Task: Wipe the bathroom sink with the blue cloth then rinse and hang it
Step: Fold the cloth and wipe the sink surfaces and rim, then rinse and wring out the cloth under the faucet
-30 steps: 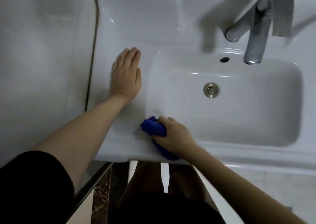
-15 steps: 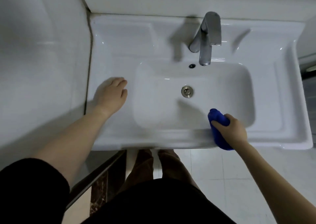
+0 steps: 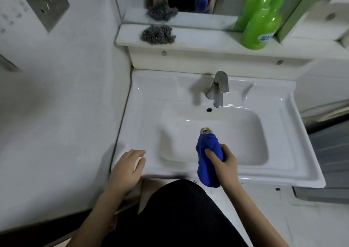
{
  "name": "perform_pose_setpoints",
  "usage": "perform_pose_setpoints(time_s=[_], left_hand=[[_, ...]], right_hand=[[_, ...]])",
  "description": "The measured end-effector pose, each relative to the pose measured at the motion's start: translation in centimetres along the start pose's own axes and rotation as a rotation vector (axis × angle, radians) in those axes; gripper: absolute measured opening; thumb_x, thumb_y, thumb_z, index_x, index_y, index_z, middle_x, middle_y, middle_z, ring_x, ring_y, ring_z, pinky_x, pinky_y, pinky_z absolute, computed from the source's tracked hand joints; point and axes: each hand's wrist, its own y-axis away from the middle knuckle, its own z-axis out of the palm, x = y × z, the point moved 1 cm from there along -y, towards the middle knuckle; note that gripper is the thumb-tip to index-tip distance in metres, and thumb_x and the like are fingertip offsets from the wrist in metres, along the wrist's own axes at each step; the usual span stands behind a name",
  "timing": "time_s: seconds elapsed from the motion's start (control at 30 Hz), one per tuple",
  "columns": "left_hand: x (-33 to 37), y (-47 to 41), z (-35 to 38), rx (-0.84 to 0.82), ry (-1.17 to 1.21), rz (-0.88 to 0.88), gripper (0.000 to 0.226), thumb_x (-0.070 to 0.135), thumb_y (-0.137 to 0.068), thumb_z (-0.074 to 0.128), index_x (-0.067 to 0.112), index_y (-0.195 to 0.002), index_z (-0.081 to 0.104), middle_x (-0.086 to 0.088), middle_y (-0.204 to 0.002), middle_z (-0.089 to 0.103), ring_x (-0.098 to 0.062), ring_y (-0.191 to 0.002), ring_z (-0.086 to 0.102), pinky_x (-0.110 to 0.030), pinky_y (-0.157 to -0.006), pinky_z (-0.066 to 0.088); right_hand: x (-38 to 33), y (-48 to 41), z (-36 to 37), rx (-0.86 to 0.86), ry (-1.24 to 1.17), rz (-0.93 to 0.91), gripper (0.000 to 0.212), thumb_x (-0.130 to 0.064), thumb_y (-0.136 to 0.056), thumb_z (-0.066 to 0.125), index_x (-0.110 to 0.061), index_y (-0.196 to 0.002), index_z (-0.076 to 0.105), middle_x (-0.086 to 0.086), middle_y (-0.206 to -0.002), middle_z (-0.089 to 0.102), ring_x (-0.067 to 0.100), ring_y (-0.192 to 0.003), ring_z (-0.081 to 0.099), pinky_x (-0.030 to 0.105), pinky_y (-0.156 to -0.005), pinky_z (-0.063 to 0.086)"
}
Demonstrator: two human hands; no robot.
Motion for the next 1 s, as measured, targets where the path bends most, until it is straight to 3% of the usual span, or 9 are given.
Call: perform_pose_setpoints(time_s=[0.23,0.33,0.5,0.83,0.93,1.0], left_hand=[[-1.2,2.4,0.9,0.010,0.107,-0.021,0.047,0.049,-0.087,0.036,0.022,-0.111,0.066,0.021,-0.101,0.061,0.001,-0.097,0.056,-0.024,-0.084,0.045],[-0.9,2.3,2.0,-0.028,0.131,-0.015,0.023,0.029,-0.096,0.051,0.020,-0.110,0.066,0.019,-0.099,0.061,0.001,-0.093,0.056,-0.021,-0.082,0.046],[1.3,0.6,3.7,-0.131,0.110,0.035,0.021,0.023,-0.098,0.051,0.021,-0.114,0.065,0.014,-0.105,0.064,-0.003,-0.098,0.057,-0.025,-0.088,0.045],[13.0,-10.6,8.5,-0.200,0.222,0.064,0.021,0.024,-0.097,0.051,0.021,-0.114,0.064,0.010,-0.106,0.065,-0.008,-0.097,0.059,-0.022,-0.088,0.047],[17.9,-16.0,9.7,-0.159,0.387,-0.033,0.016,0.023,-0.095,0.057,0.023,-0.107,0.066,0.008,-0.097,0.067,-0.004,-0.085,0.060,-0.008,-0.077,0.043],[20.6,-19.8,10.7,-0.129,0.520,-0.095,0.010,0.022,-0.092,0.060,0.025,-0.099,0.067,0.006,-0.089,0.069,-0.008,-0.080,0.063,-0.015,-0.077,0.047]], right_hand=[[1.6,3.2,1.5,-0.020,-0.087,0.034,0.006,-0.014,-0.087,0.069,-0.014,-0.090,0.064,-0.008,-0.079,0.068,0.005,-0.067,0.062,0.017,-0.060,0.049],[2.0,3.9,2.1,-0.020,-0.099,0.044,0.008,-0.015,-0.086,0.070,-0.016,-0.092,0.065,-0.009,-0.079,0.069,0.005,-0.067,0.062,0.016,-0.060,0.050],[2.1,3.5,1.6,-0.032,-0.068,0.028,0.013,-0.015,-0.085,0.071,-0.021,-0.095,0.066,-0.008,-0.087,0.071,0.009,-0.077,0.066,0.021,-0.068,0.054],[2.4,-6.2,-5.8,0.033,-0.082,0.017,0.012,-0.015,-0.085,0.072,-0.021,-0.093,0.065,-0.011,-0.082,0.070,0.007,-0.071,0.065,0.016,-0.063,0.050],[2.2,-10.3,-7.4,0.022,-0.110,0.044,0.011,-0.020,-0.086,0.072,-0.023,-0.094,0.065,-0.007,-0.085,0.071,0.014,-0.076,0.067,0.028,-0.068,0.055],[2.1,-13.1,-8.1,0.010,-0.124,0.065,0.011,-0.024,-0.086,0.072,-0.024,-0.094,0.065,-0.004,-0.087,0.071,0.019,-0.080,0.068,0.035,-0.072,0.056]])
